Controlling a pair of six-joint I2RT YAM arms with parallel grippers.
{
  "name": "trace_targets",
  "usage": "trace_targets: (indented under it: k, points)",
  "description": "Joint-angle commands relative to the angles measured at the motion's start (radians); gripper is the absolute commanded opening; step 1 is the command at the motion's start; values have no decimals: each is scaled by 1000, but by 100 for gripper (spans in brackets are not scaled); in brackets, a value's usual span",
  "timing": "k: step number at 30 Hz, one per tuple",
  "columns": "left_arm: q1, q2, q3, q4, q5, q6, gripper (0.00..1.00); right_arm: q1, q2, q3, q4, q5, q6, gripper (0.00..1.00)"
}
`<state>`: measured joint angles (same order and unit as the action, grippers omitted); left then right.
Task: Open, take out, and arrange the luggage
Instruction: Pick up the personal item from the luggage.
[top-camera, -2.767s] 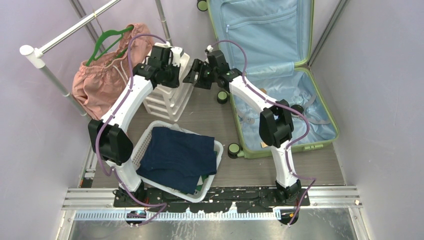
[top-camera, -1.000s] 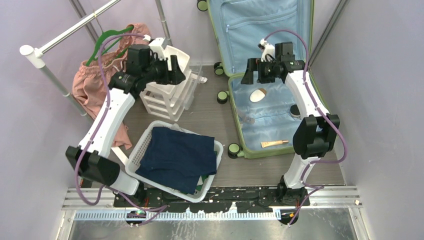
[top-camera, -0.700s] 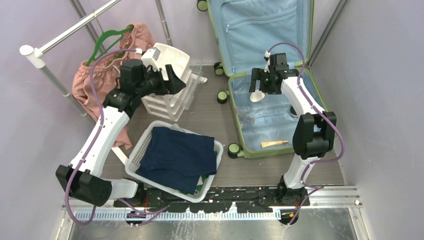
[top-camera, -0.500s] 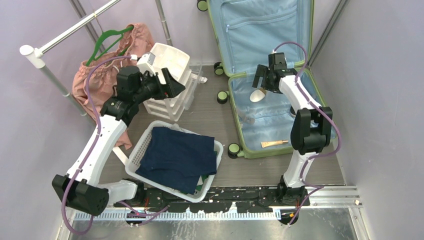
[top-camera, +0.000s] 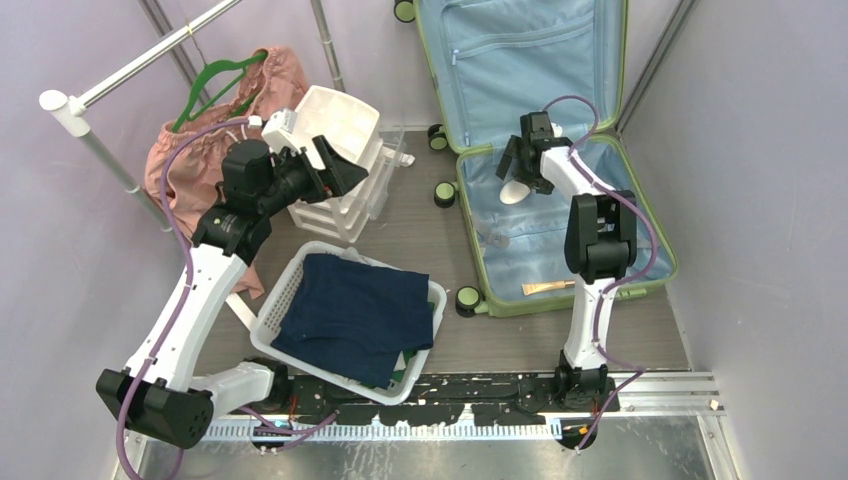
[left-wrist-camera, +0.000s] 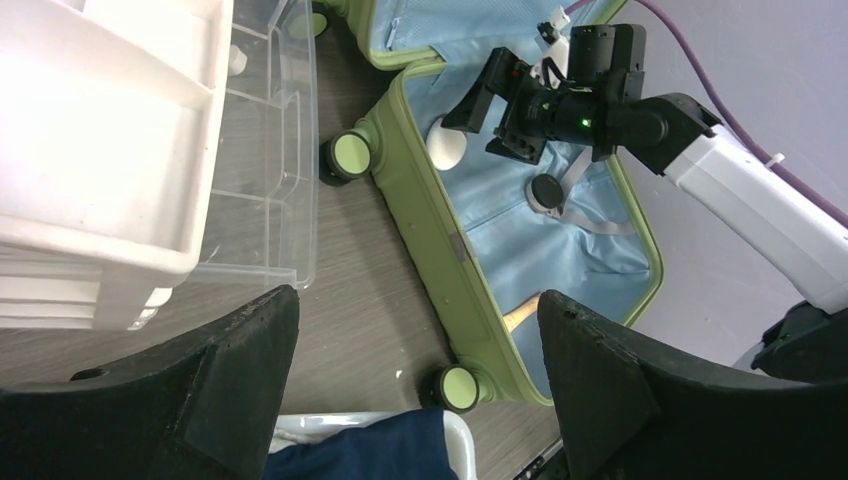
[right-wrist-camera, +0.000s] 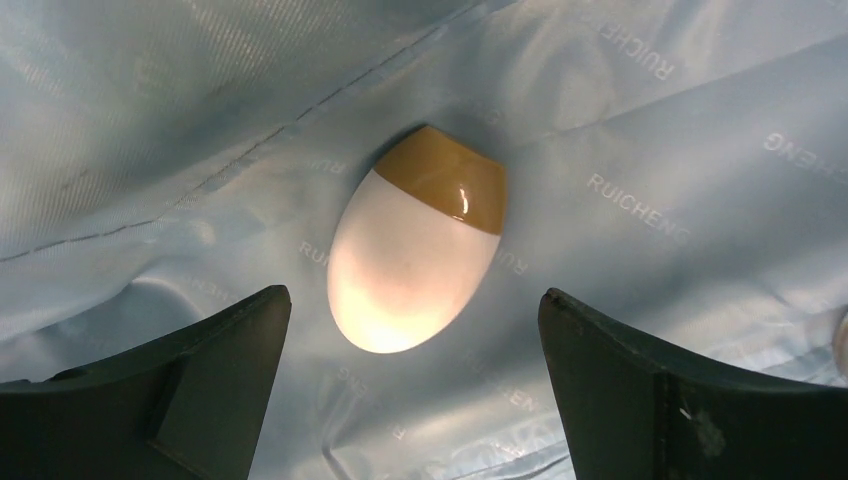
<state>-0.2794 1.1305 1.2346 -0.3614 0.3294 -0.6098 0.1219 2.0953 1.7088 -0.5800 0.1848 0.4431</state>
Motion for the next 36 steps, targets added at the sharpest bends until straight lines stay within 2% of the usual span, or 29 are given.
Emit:
trace_targets:
  k: [1,25,27,31,36]
  points:
    - [6,-38,-7,59,-1,-26,89,13,32,62,28,31,42,100]
    - [6,-38,-32,103,6,-72,90,-1,148,41,46,13,30,89]
    - [6,-38,-35,110,7,-78,90,-5,151,36,53,8,22,82]
    - [6,-34,-48,138,21,-104,89,-9,154,34,62,8,4,79]
    - [6,-17,-52,163,45,-132,88,-9,161,45,58,8,-23,83]
